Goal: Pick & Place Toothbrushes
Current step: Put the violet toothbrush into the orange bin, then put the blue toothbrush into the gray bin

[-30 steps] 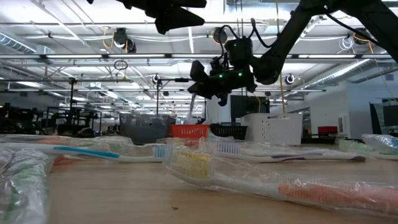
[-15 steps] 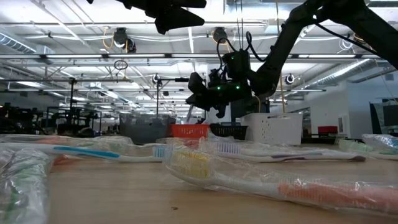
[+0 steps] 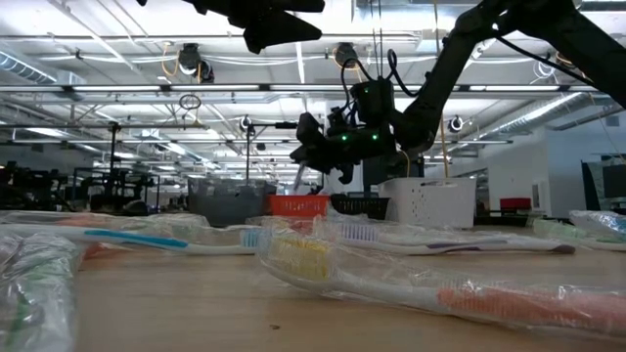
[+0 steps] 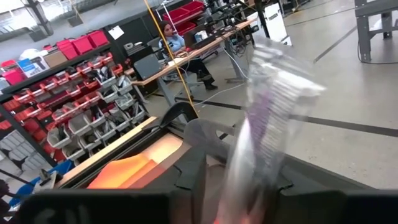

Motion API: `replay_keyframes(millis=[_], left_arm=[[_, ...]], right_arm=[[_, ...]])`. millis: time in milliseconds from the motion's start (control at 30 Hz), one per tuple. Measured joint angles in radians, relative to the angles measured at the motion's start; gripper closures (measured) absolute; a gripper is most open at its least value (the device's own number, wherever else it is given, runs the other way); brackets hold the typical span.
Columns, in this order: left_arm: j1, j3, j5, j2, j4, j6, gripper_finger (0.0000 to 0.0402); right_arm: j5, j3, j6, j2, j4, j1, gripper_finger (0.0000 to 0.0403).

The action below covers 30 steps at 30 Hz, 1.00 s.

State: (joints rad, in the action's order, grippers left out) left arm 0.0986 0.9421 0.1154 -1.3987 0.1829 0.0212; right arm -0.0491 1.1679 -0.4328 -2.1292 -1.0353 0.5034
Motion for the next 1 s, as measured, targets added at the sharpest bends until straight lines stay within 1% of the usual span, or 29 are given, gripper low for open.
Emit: replay_keyframes(millis=[233,400,500,633,800,1000], left_arm=[[0.000,0.000,0.000,0.000,0.000,0.000,0.0128],[0.000,0.000,0.000,0.000,-0.001,0.000,0.0128],[0.000,0.000,0.000,0.000,-0.011,0.000,0.0128],[0.000,0.000,0.002,0.000,-0.025,0.001,0.0128],[0.000,0.000,0.037,0.000,-0.029,0.002,0.0128],[0.000,0.000,0.048,0.000,-0.033,0.002,0.0128]], right_arm=[[-0.005,0.000,-0.007,0.000,0.000,0.005,0.0238],[-0.002,0.022,-0.026,0.001,0.001,0.020,0.0202],[-0.008,0.041,0.010,0.029,0.065,0.023,0.0196],[-0.031,0.069,0.105,0.083,0.217,0.021,0.0196],[-0.059,0.070,0.153,0.149,0.228,0.028,0.0196],[-0.060,0.070,0.194,0.230,0.344,0.038,0.0197]])
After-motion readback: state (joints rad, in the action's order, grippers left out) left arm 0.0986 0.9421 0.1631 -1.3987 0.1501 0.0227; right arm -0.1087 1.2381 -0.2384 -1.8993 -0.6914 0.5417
